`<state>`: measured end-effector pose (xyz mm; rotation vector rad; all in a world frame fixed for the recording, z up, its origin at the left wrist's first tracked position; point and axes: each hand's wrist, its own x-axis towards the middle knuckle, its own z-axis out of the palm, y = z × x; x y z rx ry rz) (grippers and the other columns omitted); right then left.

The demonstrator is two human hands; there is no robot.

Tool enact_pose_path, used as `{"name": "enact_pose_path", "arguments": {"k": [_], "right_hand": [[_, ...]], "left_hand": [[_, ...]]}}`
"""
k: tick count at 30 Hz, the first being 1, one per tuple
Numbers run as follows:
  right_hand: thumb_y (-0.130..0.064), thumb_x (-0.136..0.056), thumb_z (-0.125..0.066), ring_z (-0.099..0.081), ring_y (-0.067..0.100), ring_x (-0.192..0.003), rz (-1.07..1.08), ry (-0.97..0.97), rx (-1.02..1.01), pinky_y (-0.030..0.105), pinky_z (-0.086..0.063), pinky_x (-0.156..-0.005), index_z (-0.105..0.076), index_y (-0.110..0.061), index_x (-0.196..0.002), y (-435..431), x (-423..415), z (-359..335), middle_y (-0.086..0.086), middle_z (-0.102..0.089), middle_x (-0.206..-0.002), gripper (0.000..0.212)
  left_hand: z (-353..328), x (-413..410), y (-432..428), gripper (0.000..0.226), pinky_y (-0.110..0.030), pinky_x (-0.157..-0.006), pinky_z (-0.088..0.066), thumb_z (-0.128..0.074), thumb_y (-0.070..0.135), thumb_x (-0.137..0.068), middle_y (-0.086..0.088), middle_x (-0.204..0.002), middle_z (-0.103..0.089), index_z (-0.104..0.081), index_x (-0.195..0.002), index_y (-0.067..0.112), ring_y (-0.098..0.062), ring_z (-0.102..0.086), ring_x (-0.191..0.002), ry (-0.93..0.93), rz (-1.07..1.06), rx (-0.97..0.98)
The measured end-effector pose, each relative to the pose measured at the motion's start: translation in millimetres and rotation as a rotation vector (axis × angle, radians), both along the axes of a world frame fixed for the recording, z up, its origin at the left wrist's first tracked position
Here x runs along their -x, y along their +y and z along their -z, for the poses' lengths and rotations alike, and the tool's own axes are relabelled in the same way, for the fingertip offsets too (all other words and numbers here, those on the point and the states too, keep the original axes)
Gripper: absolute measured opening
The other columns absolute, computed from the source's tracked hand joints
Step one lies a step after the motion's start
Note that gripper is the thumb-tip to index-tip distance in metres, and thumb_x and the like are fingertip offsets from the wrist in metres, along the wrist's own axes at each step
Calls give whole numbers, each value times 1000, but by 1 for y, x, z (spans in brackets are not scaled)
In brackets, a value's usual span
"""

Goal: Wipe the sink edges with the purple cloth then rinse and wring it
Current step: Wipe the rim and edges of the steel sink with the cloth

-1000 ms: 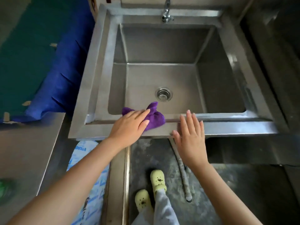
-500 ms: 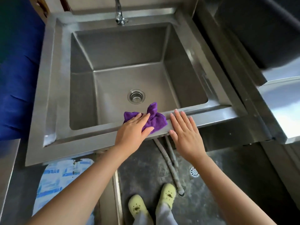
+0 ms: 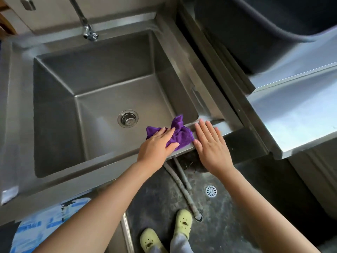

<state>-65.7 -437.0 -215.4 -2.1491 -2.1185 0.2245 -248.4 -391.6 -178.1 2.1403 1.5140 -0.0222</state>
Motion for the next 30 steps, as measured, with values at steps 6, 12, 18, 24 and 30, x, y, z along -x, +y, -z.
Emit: {"name": "enact_pose_path", "arguments": {"k": [6,12,18,24,30], "right_hand": [[-40,-98,-13,10,6,-141,66,160,36,25,9,-114,-9,-20,-148,14,-30,-5,-2,-2,-157,54],[-25,-98,-33,-6,13,-145,82,375,46,27,-4,-118,-16,-18,-148,22,-66,-12,1,-10,-158,53],[-21,-94,-42,-3,11,-145,80,547,68,19,2,-114,-11,-19,-149,26,-76,-17,2,-6,-159,63],[-34,-99,-31,-1,12,-145,74,454,41,26,1,-117,-9,-19,-149,47,-73,-16,1,-5,-159,56],[-30,-99,-30,-1,12,-145,106,407,1,25,4,-114,-8,-18,-149,63,-69,-12,2,-6,-158,55]], "left_hand": [[-5,-52,20,54,-36,-102,-37,-39,45,-95,3,-156,-22,-23,-146,33,-18,-27,-140,22,61,86],[0,-97,36,51,-33,-107,-31,-41,38,-97,8,-155,-23,-28,-145,30,-12,-20,-143,-55,100,99],[19,-122,52,47,-31,-111,-27,-35,27,-100,7,-157,-18,-25,-146,24,-11,-7,-145,34,114,-6],[23,-131,62,52,-28,-114,-19,-34,31,-99,4,-158,-17,-19,-148,19,-14,-5,-146,141,122,-156],[27,-137,70,55,-30,-117,-13,-37,31,-98,1,-158,-17,-17,-148,16,-16,-5,-146,103,51,-178]]}}
